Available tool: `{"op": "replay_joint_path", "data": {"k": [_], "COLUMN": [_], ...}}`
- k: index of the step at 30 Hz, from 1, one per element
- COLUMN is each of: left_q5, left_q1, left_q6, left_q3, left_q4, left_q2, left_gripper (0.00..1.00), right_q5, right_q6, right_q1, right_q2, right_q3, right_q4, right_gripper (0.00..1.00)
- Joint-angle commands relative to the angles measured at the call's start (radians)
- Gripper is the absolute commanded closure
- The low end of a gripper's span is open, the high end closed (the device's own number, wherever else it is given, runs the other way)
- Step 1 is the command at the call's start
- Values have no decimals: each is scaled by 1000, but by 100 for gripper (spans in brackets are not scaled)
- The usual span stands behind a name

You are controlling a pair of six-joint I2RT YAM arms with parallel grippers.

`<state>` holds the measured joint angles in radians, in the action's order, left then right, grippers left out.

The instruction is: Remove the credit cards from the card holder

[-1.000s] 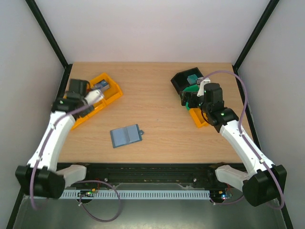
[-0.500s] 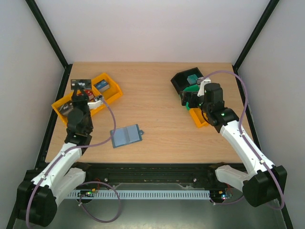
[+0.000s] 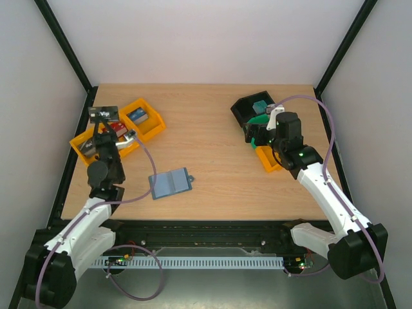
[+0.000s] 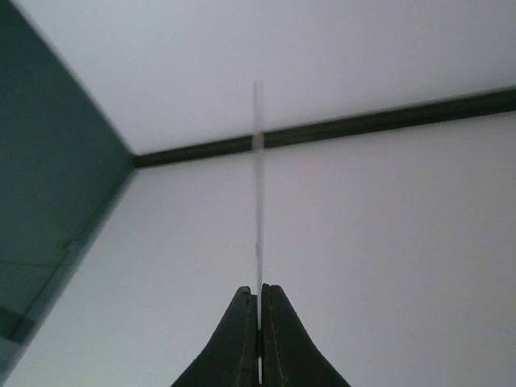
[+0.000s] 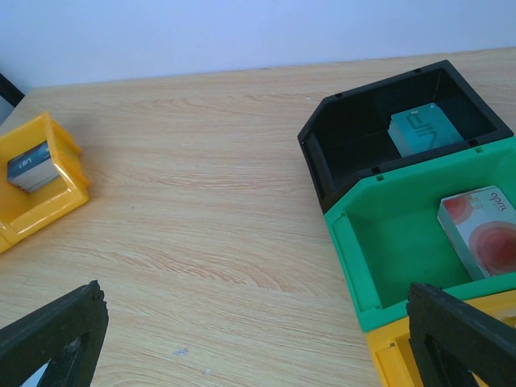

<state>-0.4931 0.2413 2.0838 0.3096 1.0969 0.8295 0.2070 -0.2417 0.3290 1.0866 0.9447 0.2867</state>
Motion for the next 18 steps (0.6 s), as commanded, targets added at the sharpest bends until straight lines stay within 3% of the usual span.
{"op": "replay_joint_path", "data": {"k": [1, 3, 5, 7, 11, 18], "left_q5": [-338, -283, -187, -47, 138, 149], "left_q1": [-22, -125, -255, -382, -530, -558], "left_q6": [-318, -788, -1034, -1149, -1164, -1055], "left_q3": [242, 521, 714, 864, 912, 843], "left_q4": [-557, -1297, -1625, -1824, -1837, -1624], "left_q2": [39, 150, 304, 445, 574, 671], "left_gripper": [98, 98, 98, 98, 98, 98], "right_q5": [-4, -3, 0, 3, 1, -12], "right_q6": [16, 17, 18, 20, 23, 31], "right_q1": [-2, -2, -2, -2, -3, -3], "right_q2": [-12, -11, -7, -6, -2, 4], "right_q3": [-5, -4, -4, -4, -1, 2], "right_q4": [-9, -8, -9, -9, -3, 6], "right_gripper": [1, 1, 1, 1, 1, 1]}}
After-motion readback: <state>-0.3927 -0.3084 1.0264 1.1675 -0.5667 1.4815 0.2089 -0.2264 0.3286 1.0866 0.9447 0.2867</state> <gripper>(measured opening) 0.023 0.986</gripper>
